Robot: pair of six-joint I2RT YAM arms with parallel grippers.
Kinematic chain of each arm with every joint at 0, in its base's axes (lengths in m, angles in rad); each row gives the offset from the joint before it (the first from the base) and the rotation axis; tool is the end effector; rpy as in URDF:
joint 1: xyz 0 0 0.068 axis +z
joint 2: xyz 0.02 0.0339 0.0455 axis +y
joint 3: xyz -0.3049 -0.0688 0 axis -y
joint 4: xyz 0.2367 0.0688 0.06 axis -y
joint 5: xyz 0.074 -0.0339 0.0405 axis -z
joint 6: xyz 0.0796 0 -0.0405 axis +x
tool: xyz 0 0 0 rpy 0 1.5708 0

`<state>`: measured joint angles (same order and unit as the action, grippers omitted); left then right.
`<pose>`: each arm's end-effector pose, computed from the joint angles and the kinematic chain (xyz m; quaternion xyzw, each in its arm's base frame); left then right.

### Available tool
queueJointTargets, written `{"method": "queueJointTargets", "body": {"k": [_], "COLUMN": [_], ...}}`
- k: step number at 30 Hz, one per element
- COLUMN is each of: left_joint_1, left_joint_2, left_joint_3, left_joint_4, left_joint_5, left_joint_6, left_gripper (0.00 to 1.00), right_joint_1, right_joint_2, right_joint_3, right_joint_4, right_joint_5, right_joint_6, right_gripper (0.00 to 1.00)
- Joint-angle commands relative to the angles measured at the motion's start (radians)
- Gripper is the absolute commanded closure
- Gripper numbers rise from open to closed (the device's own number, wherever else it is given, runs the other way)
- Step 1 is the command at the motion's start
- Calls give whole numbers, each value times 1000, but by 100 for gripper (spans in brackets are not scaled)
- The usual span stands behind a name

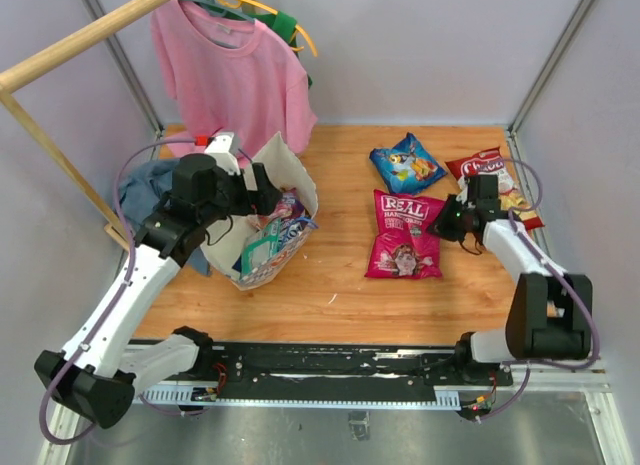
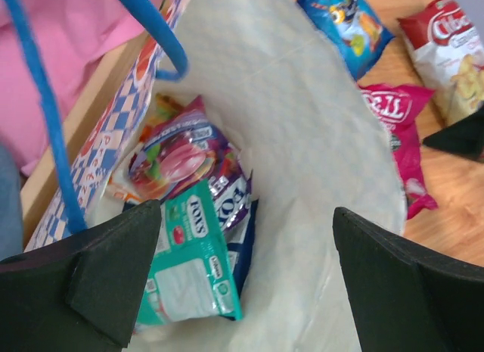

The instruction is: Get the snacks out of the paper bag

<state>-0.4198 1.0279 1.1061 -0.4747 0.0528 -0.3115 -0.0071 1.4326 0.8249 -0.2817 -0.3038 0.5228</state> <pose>0.2132 -0.0998 0.3936 0.0596 0.8302 -0.2185 0.5093 0.3012 0.0217 0.2131 0.1952 0.9124 0.2221 0.2830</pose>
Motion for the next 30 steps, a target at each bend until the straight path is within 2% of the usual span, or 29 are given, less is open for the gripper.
{"method": "queueJointTargets", "body": {"k": [1, 4, 6, 13, 18, 23, 27, 30], "left_joint_1": [43, 43, 44, 43, 30, 26, 26, 26], "left_joint_2": [46, 109, 157, 368, 471, 239, 107, 41], "left_joint_3": [5, -20, -33, -31, -2, 24, 292, 435], "left_joint_4": [-97, -94, -78, -41, -116, -51, -178, -274], "left_joint_5": [56, -28, -69, -59, -190, -131, -36, -122], "left_joint_6": [31, 54, 65, 71, 86, 68, 66, 94], "left_gripper": [0, 0, 0, 0, 1, 3, 2, 0], "right_joint_1": [-12, -6, -5, -4, -4, 42, 141, 278], "right_joint_2": [-185, -285, -344, -508, -554, -572, -573, -558], "right_joint_3": [69, 98, 125, 166, 183, 224, 260, 299], "right_joint_4": [-77, -157, -213, -324, -345, -350, -356, -348], "right_joint_5": [8, 27, 36, 63, 31, 31, 81, 172], "right_joint_6": [-24, -41, -60, -85, -77, -90, -102, -107], "right_gripper": [75, 56, 49, 44, 44, 44, 43, 39]}}
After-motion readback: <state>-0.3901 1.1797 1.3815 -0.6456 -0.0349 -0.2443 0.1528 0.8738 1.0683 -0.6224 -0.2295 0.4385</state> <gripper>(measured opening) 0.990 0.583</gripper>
